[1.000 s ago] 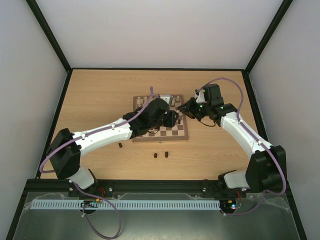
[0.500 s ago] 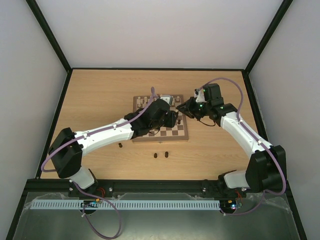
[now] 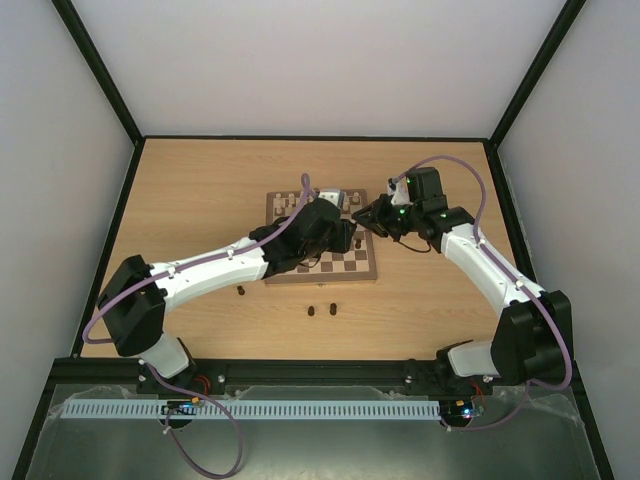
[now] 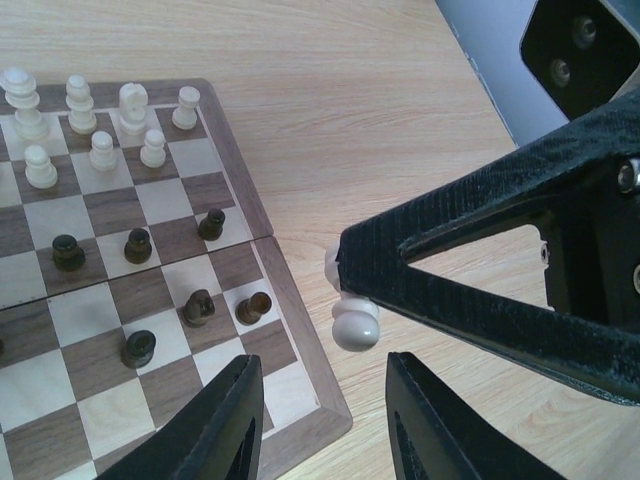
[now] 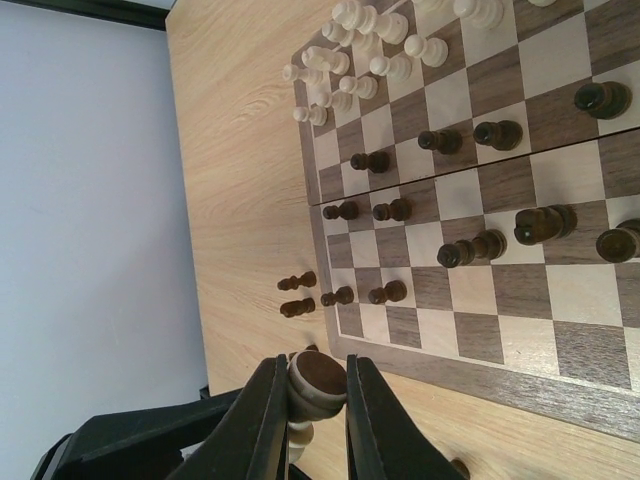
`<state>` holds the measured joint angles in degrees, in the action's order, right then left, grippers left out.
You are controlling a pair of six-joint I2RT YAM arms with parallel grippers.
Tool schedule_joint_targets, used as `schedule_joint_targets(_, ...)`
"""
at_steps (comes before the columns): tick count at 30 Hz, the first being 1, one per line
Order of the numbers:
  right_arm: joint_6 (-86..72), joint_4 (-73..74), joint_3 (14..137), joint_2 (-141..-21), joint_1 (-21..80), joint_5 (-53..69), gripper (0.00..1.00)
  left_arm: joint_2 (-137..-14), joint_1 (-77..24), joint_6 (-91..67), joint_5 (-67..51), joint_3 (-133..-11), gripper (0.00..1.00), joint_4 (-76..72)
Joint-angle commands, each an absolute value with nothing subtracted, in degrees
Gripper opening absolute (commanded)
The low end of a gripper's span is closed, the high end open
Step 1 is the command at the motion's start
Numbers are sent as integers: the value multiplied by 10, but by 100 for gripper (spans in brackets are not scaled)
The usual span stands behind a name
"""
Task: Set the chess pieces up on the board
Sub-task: Place the chess piece on the chessboard.
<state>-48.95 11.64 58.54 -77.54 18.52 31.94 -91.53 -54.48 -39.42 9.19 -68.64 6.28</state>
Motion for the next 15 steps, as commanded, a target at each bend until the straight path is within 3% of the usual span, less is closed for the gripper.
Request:
schedule_joint_targets(1, -496, 116, 579, -777, 189, 339, 4, -922, -549, -388, 115, -706, 35, 42)
schedule_joint_targets(15, -501, 115, 581, -779, 190, 350, 4, -942, -553, -383, 132, -715, 25, 29)
